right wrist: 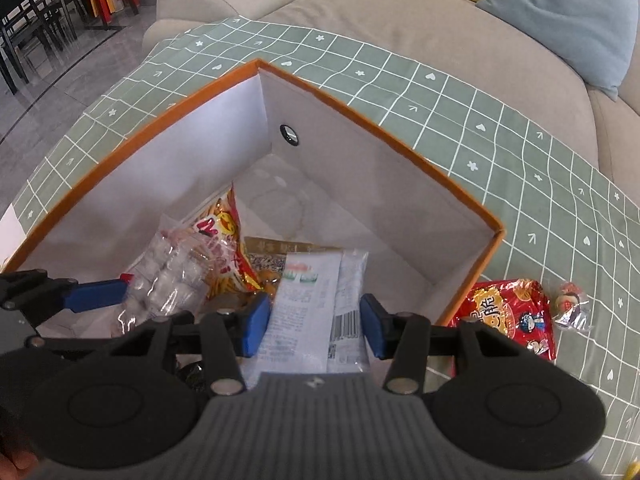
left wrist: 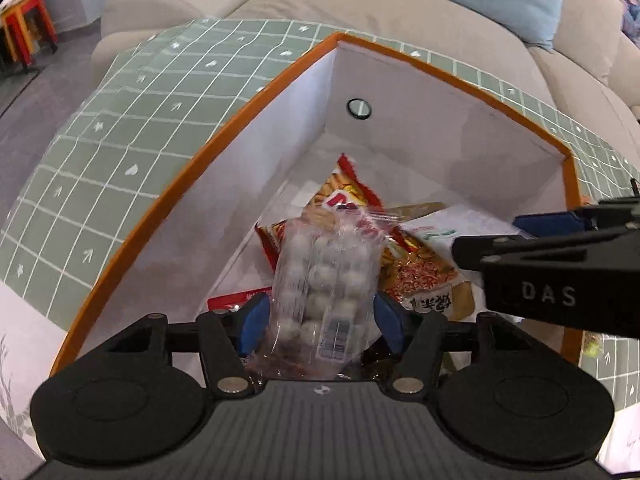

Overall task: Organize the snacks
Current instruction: 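Carry both packets over the orange box and open both tools to drop them, then move both tools back toward the green sausage stick and green pouch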

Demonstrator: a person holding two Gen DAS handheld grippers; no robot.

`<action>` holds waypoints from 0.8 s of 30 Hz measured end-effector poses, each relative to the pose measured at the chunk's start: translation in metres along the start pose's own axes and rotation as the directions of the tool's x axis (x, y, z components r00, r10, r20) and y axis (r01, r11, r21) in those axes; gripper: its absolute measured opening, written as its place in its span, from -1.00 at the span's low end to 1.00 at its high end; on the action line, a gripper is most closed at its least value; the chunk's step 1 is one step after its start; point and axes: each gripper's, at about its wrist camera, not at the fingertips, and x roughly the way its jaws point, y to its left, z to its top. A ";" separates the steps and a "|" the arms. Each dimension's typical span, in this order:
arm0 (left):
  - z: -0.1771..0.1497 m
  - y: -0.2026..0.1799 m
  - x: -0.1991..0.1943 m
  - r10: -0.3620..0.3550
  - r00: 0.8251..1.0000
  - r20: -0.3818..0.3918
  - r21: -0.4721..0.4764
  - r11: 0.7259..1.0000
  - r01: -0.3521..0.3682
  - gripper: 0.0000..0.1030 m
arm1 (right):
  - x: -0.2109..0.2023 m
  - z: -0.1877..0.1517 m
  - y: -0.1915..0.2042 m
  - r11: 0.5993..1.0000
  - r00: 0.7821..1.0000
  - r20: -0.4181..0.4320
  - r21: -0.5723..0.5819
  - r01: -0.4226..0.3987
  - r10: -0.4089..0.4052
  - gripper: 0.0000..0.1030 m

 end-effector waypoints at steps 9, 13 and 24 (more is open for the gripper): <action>-0.006 0.003 -0.012 -0.076 0.996 0.039 -0.008 0.997 0.076 0.55 | -0.014 -0.001 -0.005 0.999 1.000 0.032 0.039 -0.001 0.000 0.17; -0.011 -0.003 -0.023 -0.099 0.991 0.088 0.017 0.995 0.098 0.55 | -0.029 -0.004 -0.010 0.998 0.998 0.068 0.059 -0.016 0.012 0.17; -0.027 -0.018 -0.068 -0.131 0.954 0.270 0.044 0.991 0.124 0.52 | -0.101 -0.043 -0.030 0.993 0.971 0.236 0.102 -0.057 0.031 0.19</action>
